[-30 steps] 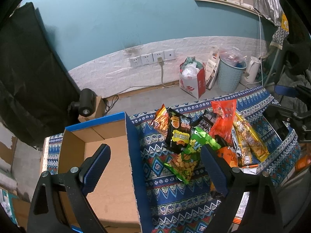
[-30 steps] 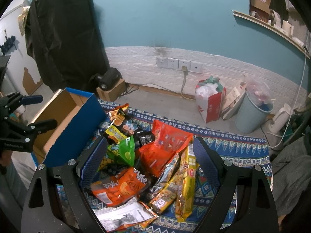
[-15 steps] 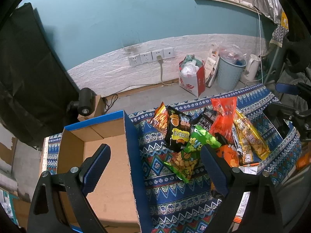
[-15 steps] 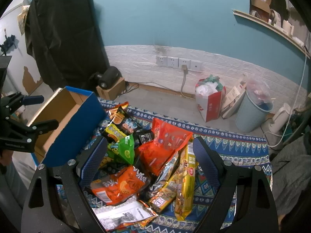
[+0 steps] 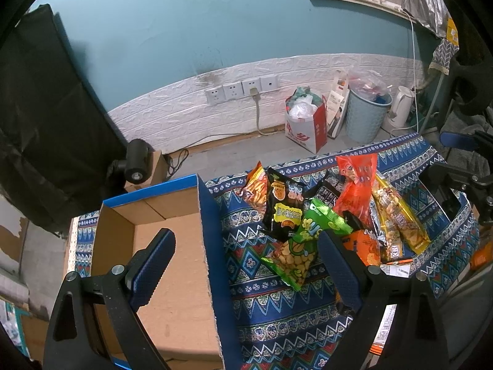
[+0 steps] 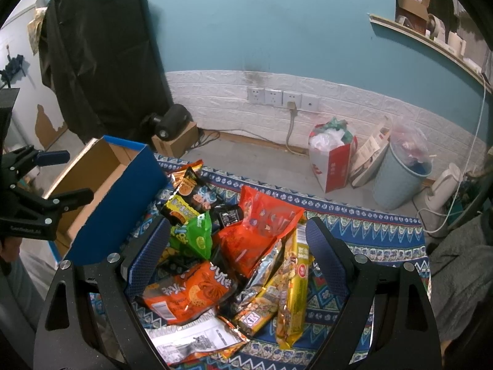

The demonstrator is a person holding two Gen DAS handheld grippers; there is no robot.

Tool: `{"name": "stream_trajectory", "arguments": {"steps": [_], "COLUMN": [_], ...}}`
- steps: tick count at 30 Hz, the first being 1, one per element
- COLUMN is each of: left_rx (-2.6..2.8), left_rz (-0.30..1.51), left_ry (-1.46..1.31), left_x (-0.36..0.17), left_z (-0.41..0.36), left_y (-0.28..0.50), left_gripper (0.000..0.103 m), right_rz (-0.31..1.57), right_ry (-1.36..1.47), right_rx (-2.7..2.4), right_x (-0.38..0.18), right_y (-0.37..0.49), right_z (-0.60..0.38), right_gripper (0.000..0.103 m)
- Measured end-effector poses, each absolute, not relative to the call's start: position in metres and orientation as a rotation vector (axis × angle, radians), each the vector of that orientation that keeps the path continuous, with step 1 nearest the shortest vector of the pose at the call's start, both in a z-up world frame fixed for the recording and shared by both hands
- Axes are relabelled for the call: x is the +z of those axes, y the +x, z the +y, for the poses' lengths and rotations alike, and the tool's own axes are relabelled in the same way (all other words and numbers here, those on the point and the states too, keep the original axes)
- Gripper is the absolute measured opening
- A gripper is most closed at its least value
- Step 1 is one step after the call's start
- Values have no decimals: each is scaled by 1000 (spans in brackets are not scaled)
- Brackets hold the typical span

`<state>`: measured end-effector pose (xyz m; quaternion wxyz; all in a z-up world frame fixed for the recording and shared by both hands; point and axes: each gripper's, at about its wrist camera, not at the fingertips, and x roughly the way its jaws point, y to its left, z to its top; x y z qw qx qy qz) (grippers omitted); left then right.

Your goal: Organize snacks

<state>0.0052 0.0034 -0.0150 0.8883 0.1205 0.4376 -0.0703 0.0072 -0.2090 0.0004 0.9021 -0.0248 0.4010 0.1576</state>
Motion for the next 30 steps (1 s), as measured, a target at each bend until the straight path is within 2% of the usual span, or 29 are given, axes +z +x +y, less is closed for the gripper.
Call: {"name": "stream_trajectory", "arguments": {"steps": [30], "left_rx": [-147], "left_rz": [911], "left_ry": [258], "left_x": [-19], "left_z": [2], "left_y": [4], "left_gripper": [95], "right_rz": [840], "right_ry": [-58], "right_rx": [316], "right_x": [2], "right_y": [8], "right_z": [-216], "right_gripper": [88]}}
